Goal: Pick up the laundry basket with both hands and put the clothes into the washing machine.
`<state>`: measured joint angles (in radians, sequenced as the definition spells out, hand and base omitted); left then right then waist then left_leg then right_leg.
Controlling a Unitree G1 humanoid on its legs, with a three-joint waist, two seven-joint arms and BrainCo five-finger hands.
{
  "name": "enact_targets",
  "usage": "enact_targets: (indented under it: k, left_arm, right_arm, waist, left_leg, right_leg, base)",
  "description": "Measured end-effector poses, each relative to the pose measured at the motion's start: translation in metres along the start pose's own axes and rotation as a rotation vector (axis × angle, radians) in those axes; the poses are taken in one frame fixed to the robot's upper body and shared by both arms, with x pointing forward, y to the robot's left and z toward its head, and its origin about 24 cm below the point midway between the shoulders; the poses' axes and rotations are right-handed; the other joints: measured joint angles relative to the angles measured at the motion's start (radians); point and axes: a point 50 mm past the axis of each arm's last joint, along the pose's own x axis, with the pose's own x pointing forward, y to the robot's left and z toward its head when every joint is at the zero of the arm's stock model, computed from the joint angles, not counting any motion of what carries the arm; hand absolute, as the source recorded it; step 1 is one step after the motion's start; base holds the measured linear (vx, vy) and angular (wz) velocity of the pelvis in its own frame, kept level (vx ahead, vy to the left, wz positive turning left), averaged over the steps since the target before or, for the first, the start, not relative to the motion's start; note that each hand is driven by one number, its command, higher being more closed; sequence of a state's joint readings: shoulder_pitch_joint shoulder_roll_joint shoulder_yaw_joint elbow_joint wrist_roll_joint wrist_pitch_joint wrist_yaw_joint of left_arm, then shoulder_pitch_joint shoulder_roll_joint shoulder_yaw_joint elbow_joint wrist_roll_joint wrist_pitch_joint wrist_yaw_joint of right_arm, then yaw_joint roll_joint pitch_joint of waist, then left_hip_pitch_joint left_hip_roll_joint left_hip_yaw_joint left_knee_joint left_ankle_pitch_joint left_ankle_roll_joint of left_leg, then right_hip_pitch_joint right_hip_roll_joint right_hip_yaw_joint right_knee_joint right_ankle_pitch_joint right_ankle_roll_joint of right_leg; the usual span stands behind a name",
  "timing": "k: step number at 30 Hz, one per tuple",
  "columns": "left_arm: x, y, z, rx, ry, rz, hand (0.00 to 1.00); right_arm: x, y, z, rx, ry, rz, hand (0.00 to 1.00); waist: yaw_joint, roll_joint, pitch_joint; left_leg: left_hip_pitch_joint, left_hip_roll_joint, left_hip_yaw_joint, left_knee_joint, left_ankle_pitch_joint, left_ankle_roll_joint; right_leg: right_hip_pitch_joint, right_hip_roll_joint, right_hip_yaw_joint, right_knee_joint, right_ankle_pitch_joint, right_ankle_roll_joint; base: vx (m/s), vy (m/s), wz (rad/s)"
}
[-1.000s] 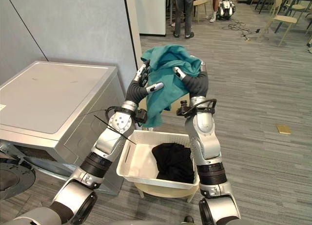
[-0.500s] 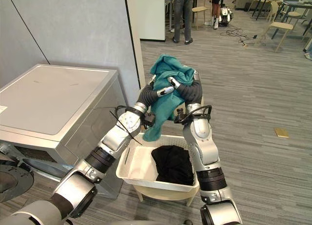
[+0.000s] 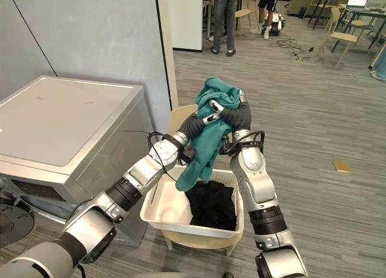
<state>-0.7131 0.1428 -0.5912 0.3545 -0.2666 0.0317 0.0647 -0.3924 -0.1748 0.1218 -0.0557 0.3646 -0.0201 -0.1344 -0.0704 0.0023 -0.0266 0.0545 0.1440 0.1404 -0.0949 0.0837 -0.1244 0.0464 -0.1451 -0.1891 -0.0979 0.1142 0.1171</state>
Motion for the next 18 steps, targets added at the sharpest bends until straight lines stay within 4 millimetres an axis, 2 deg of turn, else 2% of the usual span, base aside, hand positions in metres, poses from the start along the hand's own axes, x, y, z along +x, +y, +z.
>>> enact_targets:
  k: [1,2,7,11,12,13,15,16,17,18]
  left_arm:
    - [0.001,-0.001,0.001,0.006,-0.004,-0.006,1.00]
    - [0.001,-0.002,0.002,0.007,-0.008,-0.008,1.00]
    - [0.002,-0.002,0.005,0.003,-0.023,-0.005,1.00]
    - [0.003,0.011,0.013,-0.021,-0.049,0.055,1.00]
    - [0.002,0.025,0.019,-0.043,-0.073,0.113,1.00]
    - [0.001,0.028,0.020,-0.044,-0.076,0.124,1.00]
    - [-0.008,0.053,0.023,-0.069,-0.106,0.229,1.00]
    - [-0.012,0.060,0.023,-0.076,-0.114,0.255,1.00]
    - [-0.024,0.073,0.021,-0.088,-0.125,0.312,1.00]
    - [-0.031,0.081,0.019,-0.092,-0.128,0.346,1.00]
  right_arm:
    - [0.000,-0.001,0.000,-0.002,-0.001,-0.005,1.00]
    - [0.000,-0.002,0.001,-0.004,-0.002,-0.007,0.00]
    - [-0.001,-0.005,0.002,0.003,-0.009,-0.025,0.00]
    - [-0.014,-0.019,0.009,0.031,-0.047,-0.100,0.00]
    - [-0.025,-0.030,0.014,0.020,-0.064,-0.145,0.00]
    - [-0.027,-0.033,0.014,0.017,-0.066,-0.156,0.00]
    - [-0.042,-0.064,0.024,-0.007,-0.103,-0.292,0.00]
    - [-0.048,-0.074,0.027,-0.020,-0.114,-0.337,0.00]
    - [-0.059,-0.093,0.034,-0.047,-0.136,-0.427,0.00]
    - [-0.066,-0.103,0.037,-0.062,-0.142,-0.476,0.00]
  waist:
    - [0.000,0.000,0.000]
    - [0.000,-0.001,0.000]
    - [0.001,-0.002,0.001]
    - [0.003,-0.002,0.001]
    - [0.000,-0.001,0.001]
    - [0.000,-0.001,0.001]
    - [-0.003,0.000,0.002]
    - [-0.004,0.001,0.002]
    - [-0.005,0.003,0.002]
    - [-0.007,0.004,0.002]
  left_leg:
    - [0.000,0.001,0.000,0.000,0.000,0.000]
    - [0.000,0.002,0.000,0.000,0.000,0.000]
    - [0.001,0.003,0.001,0.000,0.000,0.000]
    - [0.001,0.001,0.001,0.000,0.000,0.000]
    - [0.001,0.001,0.001,0.000,0.000,0.000]
    - [0.001,0.001,0.001,0.000,0.000,0.000]
    - [0.002,0.000,0.001,0.000,0.000,0.000]
    - [0.002,0.000,0.001,0.000,0.000,0.000]
    - [0.002,0.000,0.001,0.000,0.000,0.000]
    - [0.003,0.000,0.001,0.000,0.000,0.000]
  right_leg:
    - [0.000,0.001,0.000,0.000,0.000,0.000]
    - [0.000,0.002,0.000,0.000,0.000,0.000]
    - [0.001,0.004,-0.001,0.000,0.000,0.000]
    - [0.001,0.003,-0.001,0.000,0.000,0.000]
    - [0.001,0.003,-0.001,0.000,0.000,0.000]
    - [0.001,0.003,-0.001,0.000,0.000,0.000]
    - [0.002,0.003,0.000,0.001,0.000,0.001]
    - [0.002,0.003,0.000,0.001,-0.001,0.001]
    - [0.002,0.003,0.000,0.001,-0.002,0.002]
    - [0.002,0.003,0.000,0.001,-0.002,0.003]
  base:
    - [-0.04,-0.015,0.00]
    - [-0.03,-0.012,0.00]
    - [-0.03,-0.008,0.00]
    - [0.00,0.000,0.00]
    - [0.00,0.000,0.00]
    - [0.00,0.000,0.00]
    - [0.00,0.000,0.00]
    - [0.00,0.000,0.00]
    - [0.00,0.000,0.00]
    - [0.00,0.000,0.00]
